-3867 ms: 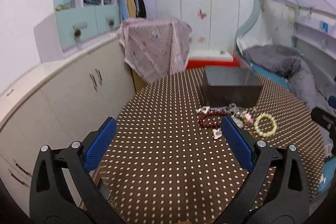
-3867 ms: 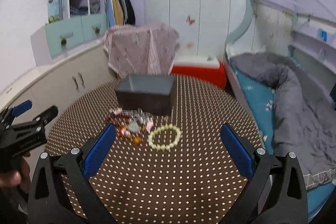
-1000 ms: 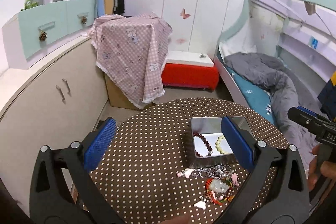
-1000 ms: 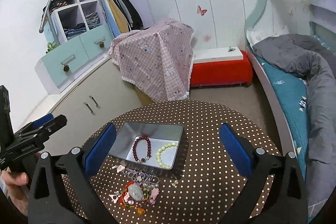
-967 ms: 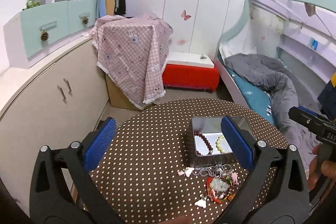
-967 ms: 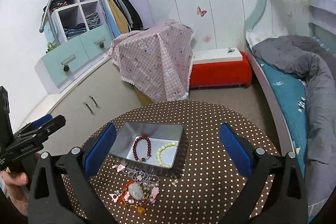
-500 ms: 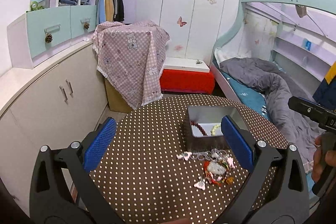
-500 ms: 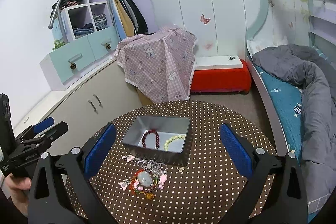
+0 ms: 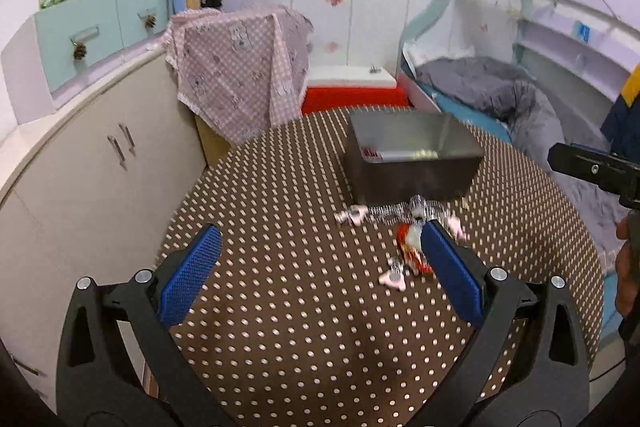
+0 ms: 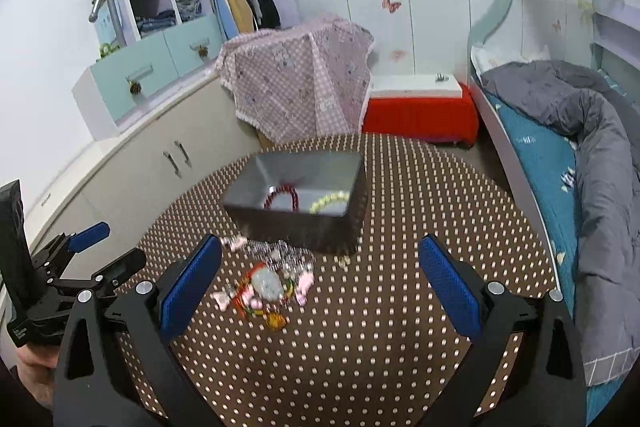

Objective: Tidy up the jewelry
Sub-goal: 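Move the left gripper back over the jewelry pile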

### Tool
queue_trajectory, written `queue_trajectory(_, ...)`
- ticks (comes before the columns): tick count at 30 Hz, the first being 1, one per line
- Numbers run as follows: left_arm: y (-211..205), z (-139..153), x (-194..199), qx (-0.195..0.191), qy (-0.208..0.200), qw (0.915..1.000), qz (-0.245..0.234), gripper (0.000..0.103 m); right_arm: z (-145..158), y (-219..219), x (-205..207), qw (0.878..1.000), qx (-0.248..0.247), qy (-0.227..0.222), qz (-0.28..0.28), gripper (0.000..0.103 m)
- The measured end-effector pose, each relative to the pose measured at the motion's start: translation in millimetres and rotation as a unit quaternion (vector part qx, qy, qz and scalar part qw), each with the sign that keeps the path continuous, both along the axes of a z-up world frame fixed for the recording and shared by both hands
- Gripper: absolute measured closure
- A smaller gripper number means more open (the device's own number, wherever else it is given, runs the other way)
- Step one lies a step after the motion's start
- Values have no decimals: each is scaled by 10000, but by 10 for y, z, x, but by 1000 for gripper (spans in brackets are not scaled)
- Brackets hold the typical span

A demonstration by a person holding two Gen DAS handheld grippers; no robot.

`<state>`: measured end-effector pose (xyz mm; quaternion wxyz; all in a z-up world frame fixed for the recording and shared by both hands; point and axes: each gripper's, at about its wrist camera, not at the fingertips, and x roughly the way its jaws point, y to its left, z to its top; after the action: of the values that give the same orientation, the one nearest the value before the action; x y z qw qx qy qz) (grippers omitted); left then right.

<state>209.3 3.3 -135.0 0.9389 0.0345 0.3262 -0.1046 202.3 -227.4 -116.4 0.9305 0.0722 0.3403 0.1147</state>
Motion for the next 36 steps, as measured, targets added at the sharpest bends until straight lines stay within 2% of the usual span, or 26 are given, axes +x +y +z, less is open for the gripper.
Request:
queue_trajectory(11,-324,-465,159,461,615,9952,-602,6,-240,-44,28,9993,-29,371,27,8)
queue_trajectory(14,-353,-531,229,489,729,9938,-687,11,-274,-55,47,9991,-50,426,35,8)
queue_trajectory(17,-375,-592,290,506,863,9919,-778,20,-319,-41,71,9986,-106,509,72,8)
queue_trajectory(21,-395,-662,328,455,1086,9881,-992,45,-432,32,77,9974,-204,668,204,8)
queue_trajectory(24,-414,-655,345,414,1077,9871,-1109,54,-518,111,83,9958,-274,790,369,8)
queue_trajectory(27,-403,-639,360,296,1096,9860,-1222,73,-582,236,89,9938,-406,866,574,8)
queue_trajectory(28,-415,-639,362,283,1100,9857,-1241,81,-612,293,92,9926,-444,890,695,10)
queue_trajectory(30,-393,-628,368,201,1120,9853,-1274,81,-670,387,107,9903,-497,972,856,18)
queue_trajectory(33,-367,-616,345,175,1112,9855,-1265,81,-768,496,141,9872,-608,1073,1010,36)
queue_trajectory(34,-357,-620,337,177,1109,9858,-1249,81,-803,536,152,9863,-673,1089,1042,45)
queue_trajectory(36,-314,-623,322,162,1103,9866,-1189,81,-820,618,131,9855,-907,946,1076,53)
